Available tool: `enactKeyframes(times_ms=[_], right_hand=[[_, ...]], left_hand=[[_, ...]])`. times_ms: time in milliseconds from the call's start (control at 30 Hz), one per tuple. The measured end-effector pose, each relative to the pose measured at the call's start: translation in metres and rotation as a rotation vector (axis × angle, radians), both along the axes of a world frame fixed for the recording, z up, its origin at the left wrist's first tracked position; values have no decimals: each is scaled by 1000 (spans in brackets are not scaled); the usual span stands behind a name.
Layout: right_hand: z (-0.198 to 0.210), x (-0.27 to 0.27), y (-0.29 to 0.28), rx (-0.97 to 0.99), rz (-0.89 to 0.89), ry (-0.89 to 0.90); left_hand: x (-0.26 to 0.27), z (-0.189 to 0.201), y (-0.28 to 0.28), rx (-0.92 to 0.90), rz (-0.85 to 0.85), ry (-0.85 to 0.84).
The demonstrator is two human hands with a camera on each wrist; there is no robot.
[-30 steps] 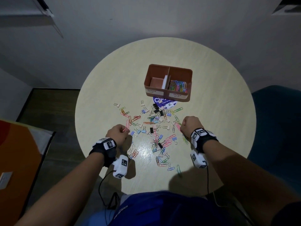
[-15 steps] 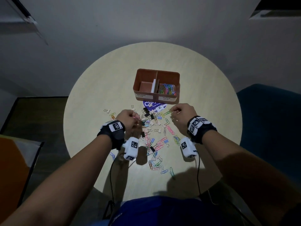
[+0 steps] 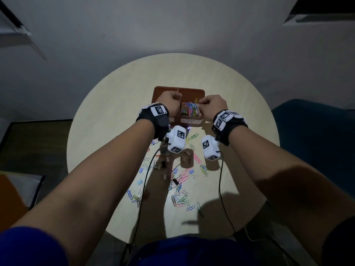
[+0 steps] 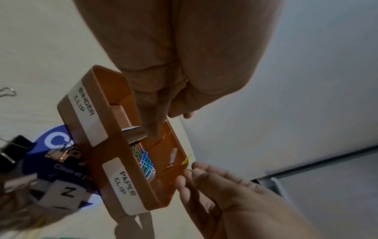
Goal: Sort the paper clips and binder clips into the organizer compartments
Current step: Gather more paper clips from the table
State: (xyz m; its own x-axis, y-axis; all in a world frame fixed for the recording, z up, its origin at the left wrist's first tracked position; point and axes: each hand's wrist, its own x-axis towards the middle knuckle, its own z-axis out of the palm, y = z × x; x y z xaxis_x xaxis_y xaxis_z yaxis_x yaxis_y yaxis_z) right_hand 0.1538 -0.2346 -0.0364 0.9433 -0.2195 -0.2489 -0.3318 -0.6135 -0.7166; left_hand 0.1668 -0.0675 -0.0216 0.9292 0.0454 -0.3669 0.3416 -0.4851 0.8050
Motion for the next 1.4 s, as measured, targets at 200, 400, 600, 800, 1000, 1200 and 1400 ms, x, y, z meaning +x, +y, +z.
enactKeyframes(times_ms=[200, 400, 600, 800, 1000, 1200, 1400], right_hand=[[-26, -67, -14, 22, 105, 98], [-54, -143, -20, -26, 547, 254], [-75, -187, -17, -211, 907, 406], [-86, -214, -7, -463, 1014, 450], [-86, -220, -3, -454, 931, 431], [-86, -221, -9, -198, 737, 309], [-84, -227, 1, -86, 627, 303]], left_hand=[[-39, -25, 22, 149, -43, 49], [-97, -52, 48, 428, -266, 116], [-141, -71, 69, 558, -491, 174], [-197, -78, 60, 498, -632, 154], [-230, -109, 46, 576, -912, 72], [-246, -121, 51, 656, -961, -80], [-249, -126, 58, 577, -857, -94]])
